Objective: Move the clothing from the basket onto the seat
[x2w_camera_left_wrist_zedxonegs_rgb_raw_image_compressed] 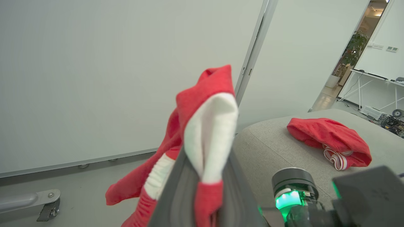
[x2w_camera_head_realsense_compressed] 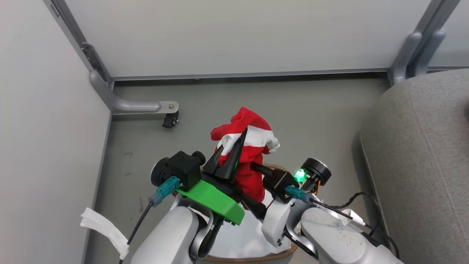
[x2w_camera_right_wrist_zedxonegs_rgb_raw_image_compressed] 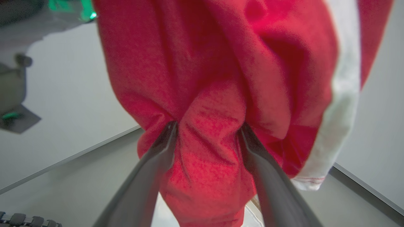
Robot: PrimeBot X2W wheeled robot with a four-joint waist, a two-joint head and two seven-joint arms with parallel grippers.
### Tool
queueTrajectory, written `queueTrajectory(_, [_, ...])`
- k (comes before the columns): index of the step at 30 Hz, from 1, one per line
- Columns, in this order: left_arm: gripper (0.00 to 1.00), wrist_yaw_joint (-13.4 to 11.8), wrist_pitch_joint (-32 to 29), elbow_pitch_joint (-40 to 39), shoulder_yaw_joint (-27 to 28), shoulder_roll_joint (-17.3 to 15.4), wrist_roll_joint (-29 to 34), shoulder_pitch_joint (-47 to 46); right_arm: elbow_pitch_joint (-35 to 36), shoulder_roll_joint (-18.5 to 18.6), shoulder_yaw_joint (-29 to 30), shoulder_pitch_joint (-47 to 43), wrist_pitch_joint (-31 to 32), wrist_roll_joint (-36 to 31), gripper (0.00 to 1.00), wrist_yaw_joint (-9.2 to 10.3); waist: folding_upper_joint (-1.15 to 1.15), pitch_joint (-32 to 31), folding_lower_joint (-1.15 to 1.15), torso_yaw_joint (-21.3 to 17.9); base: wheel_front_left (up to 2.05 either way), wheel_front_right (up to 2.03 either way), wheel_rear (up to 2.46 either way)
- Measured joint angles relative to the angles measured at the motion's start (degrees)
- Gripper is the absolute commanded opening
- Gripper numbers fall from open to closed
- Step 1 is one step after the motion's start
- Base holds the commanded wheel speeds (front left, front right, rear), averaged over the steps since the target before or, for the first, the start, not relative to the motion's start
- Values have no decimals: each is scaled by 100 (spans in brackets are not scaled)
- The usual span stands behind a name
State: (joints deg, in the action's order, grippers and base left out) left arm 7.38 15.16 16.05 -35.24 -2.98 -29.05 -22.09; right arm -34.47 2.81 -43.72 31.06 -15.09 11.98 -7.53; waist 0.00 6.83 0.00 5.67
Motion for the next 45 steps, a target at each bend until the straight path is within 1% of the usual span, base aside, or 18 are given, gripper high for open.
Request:
queueTrajectory(1, [0,0,0,-9,-18,0,-3,-12,-73,-4,-16,8,0,49,2,0,0,9,0,30,0,0,0])
queueTrajectory(2, [0,0,0,-16,-31,0,-10,-28,-148,-2,-62,7,0,91,0,0,0,17,0,56,0,0,0])
queueTrajectory(6, [0,0,0,-26,-31,0,-18,-35,-374,-3,-100,4,0,266,0,0,0,44,0,117,0,0,0])
queueTrajectory(12, [0,0,0,-20,63,1,7,-35,-348,-5,0,6,0,322,0,0,0,84,0,66,0,0,0])
queueTrajectory(13, [37,0,0,-22,82,2,27,-35,-324,-2,32,7,0,324,0,0,0,90,0,48,0,0,0])
queueTrajectory(14, [100,0,0,-16,99,1,37,-34,-285,-2,79,7,0,324,0,0,0,96,0,21,0,0,0])
queueTrajectory(20, [100,0,1,65,307,-26,270,69,-7,1,419,-166,1,359,0,1,0,92,0,-242,0,0,0])
queueTrajectory(22, [100,0,1,136,461,-52,291,186,48,5,433,-304,1,310,0,1,0,82,0,-398,0,0,0])
queueTrajectory(26, [100,0,2,219,563,-141,417,304,110,-3,622,-489,0,241,0,0,0,66,0,-751,0,0,0])
queueTrajectory(36, [100,0,1,299,845,-205,560,702,458,10,1046,-985,0,56,0,1,0,24,0,-1964,0,0,0])
queueTrajectory(38, [100,0,1,301,891,-207,602,761,548,9,1122,-1064,1,15,0,0,0,22,0,-2272,0,0,0])
queueTrajectory(43, [100,0,2,305,924,-227,710,794,735,7,1274,-1078,1,-163,0,1,0,45,0,-2875,0,0,0])
queueTrajectory(45, [100,0,1,303,899,-261,728,791,805,32,1428,-971,1,-365,0,0,0,78,0,-3104,0,0,0])
